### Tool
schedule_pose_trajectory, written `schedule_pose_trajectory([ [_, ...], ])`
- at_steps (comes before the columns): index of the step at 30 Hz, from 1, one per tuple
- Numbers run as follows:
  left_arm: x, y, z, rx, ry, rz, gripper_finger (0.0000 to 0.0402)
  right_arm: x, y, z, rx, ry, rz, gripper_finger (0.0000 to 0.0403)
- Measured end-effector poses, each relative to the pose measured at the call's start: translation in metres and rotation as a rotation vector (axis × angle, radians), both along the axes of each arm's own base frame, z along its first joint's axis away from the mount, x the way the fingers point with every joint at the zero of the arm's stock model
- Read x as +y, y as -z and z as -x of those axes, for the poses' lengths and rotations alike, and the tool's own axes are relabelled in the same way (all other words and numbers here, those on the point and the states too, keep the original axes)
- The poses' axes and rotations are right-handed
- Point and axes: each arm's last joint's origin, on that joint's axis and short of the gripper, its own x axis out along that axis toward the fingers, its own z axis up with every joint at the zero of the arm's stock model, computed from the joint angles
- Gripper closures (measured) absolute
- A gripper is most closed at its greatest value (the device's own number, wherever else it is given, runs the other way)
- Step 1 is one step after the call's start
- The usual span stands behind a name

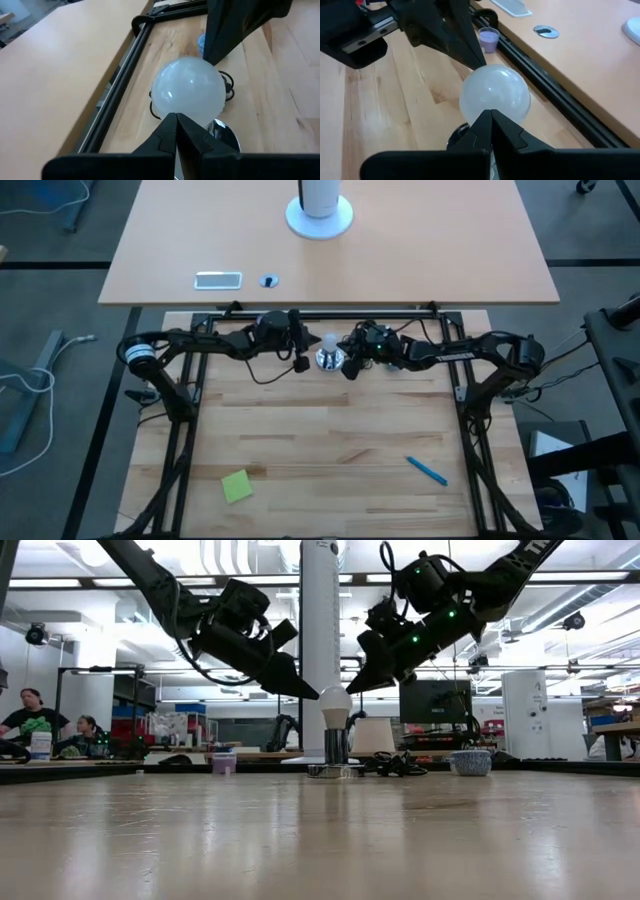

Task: Screw lightbulb
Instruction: Remove the bulb from the lamp

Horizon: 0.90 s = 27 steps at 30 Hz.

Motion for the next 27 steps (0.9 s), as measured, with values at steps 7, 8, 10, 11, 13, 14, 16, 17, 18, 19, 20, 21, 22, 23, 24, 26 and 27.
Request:
schedule_pose_trajectory([
  [7,-0.007,0.000,-0.001,-0.033,0.156,0.103,0.0402,-0.004,0.005,-0.001,0.033,0.101,0.062,0.0403],
  [8,-0.009,-0.002,-0.001,-0.036,0.183,0.124,0.0401,-0.004,0.006,0.000,0.046,0.108,0.070,0.0403],
  [10,-0.011,-0.006,0.000,-0.050,0.190,0.118,0.0401,-0.003,0.003,0.001,0.041,0.106,0.078,0.0403],
  [11,-0.010,-0.009,0.001,-0.054,0.172,0.101,0.0401,-0.003,0.001,0.002,0.034,0.103,0.081,0.0403],
  [13,-0.008,-0.011,0.002,-0.042,0.104,0.050,0.0401,-0.002,-0.001,0.002,0.028,0.091,0.076,0.0403],
  [14,-0.006,-0.010,0.002,-0.028,0.059,0.022,0.0401,-0.002,-0.001,0.002,0.030,0.079,0.068,0.0403],
  [16,-0.002,-0.008,0.004,0.004,-0.037,-0.030,0.0401,-0.001,0.000,0.002,0.031,0.053,0.045,0.0403],
  [17,0.000,-0.007,0.003,0.010,-0.075,-0.055,0.0401,-0.001,0.000,0.002,0.025,0.035,0.032,0.0403],
  [18,0.002,-0.004,0.002,0.015,-0.097,-0.068,0.0401,0.000,0.000,0.002,0.016,0.020,0.023,0.0403],
  [19,0.004,-0.001,0.002,0.022,-0.103,-0.069,0.0401,0.000,0.000,0.001,0.011,0.009,0.016,0.0403],
  [20,0.005,0.001,0.001,0.025,-0.104,-0.067,0.0401,0.001,0.000,0.001,0.010,0.007,0.014,0.0403],
  [21,0.006,0.004,0.000,0.024,-0.099,-0.065,0.0401,0.000,0.000,0.001,0.010,0.007,0.014,0.0403],
  [22,0.006,0.006,-0.002,0.017,-0.098,-0.067,0.0401,0.000,0.000,0.001,0.007,0.009,0.016,0.0403],
  [23,0.006,0.007,-0.002,0.013,-0.092,-0.064,0.0401,-0.001,0.000,0.000,0.004,0.013,0.017,0.0403],
  [24,0.006,0.008,-0.003,0.017,-0.087,-0.054,0.0401,-0.001,0.001,0.000,0.004,0.017,0.019,0.0403],
  [26,0.005,0.010,-0.004,0.019,-0.071,-0.045,0.0401,-0.002,0.002,-0.001,0.004,0.018,0.019,0.0403],
  [27,0.004,0.010,-0.004,0.016,-0.058,-0.039,0.0401,-0.002,0.003,-0.001,0.004,0.020,0.019,0.0403],
])
